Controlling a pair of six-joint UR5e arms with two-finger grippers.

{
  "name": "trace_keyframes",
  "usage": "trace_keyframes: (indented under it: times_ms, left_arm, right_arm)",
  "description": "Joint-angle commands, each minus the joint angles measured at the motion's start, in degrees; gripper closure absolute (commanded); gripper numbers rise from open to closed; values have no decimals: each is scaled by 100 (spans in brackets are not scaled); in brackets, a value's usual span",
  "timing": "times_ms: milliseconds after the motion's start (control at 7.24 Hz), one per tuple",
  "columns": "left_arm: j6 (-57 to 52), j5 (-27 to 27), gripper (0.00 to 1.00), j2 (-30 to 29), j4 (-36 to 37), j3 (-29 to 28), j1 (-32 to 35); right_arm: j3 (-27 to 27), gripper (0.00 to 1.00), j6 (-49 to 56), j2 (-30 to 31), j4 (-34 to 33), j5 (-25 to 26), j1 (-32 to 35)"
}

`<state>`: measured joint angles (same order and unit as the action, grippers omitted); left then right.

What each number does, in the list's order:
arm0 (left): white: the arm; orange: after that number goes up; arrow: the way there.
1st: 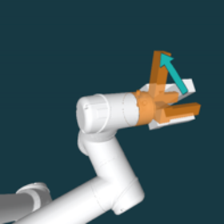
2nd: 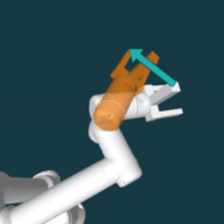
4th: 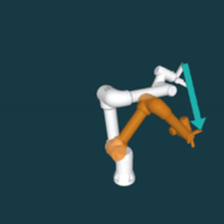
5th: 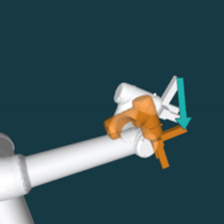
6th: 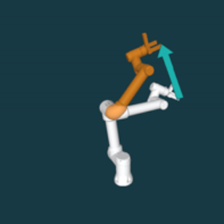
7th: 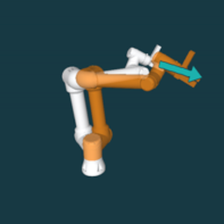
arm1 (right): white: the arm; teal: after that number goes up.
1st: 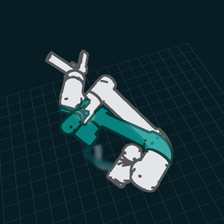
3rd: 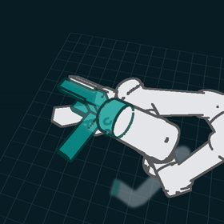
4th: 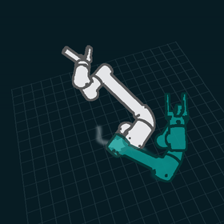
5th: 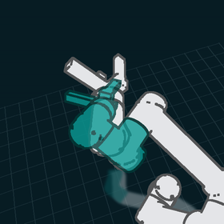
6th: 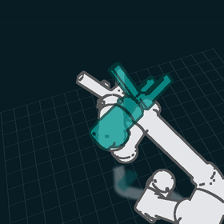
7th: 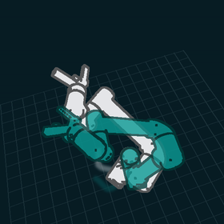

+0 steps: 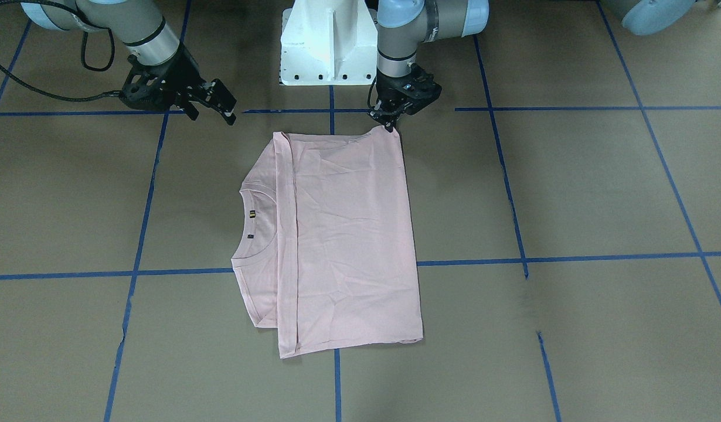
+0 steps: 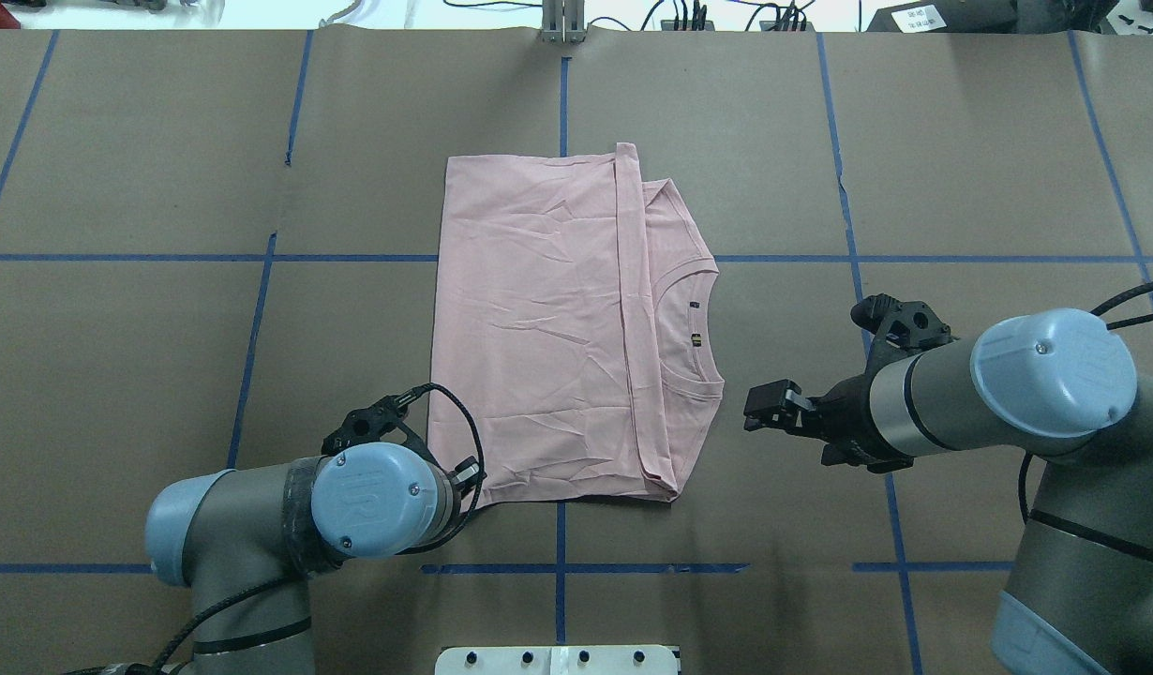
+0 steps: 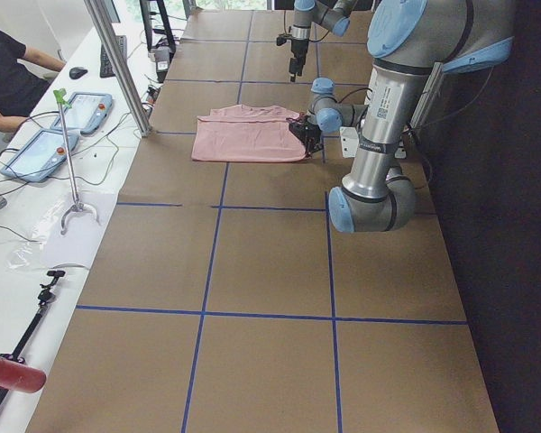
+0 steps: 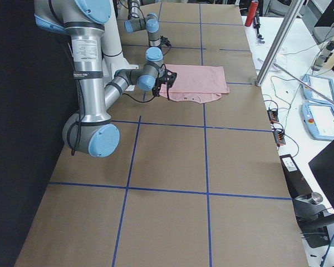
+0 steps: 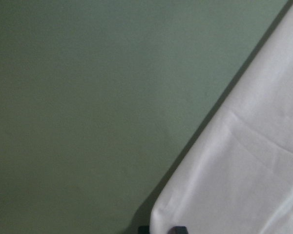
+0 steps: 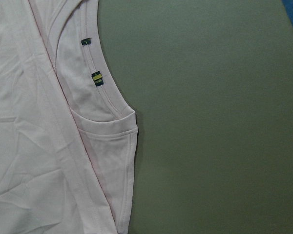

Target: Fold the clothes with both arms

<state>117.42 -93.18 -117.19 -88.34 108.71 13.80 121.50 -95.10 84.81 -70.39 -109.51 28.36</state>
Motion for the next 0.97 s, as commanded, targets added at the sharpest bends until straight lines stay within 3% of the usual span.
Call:
trace_keyframes:
  times_ms: [0, 276, 553, 691, 829]
  left_arm:
    - [9, -7, 100, -5, 80, 115, 0]
    - [-18, -7, 100, 12, 80, 150, 0]
    - [-18, -7, 100, 3, 89, 151, 9]
    - [-18, -7, 100, 12, 89, 151, 44]
    - [-18, -7, 100, 12, 89, 151, 44]
  right_arm:
    - [-4, 0, 0, 0, -1, 0, 29]
    - [-108, 0, -96, -139, -36, 35, -58]
    - [-590, 0, -611, -657, -80, 779, -618]
    - [-732, 0, -937, -1007, -619, 782, -708]
    - [-855, 0, -1088, -1620, -1608, 791, -779]
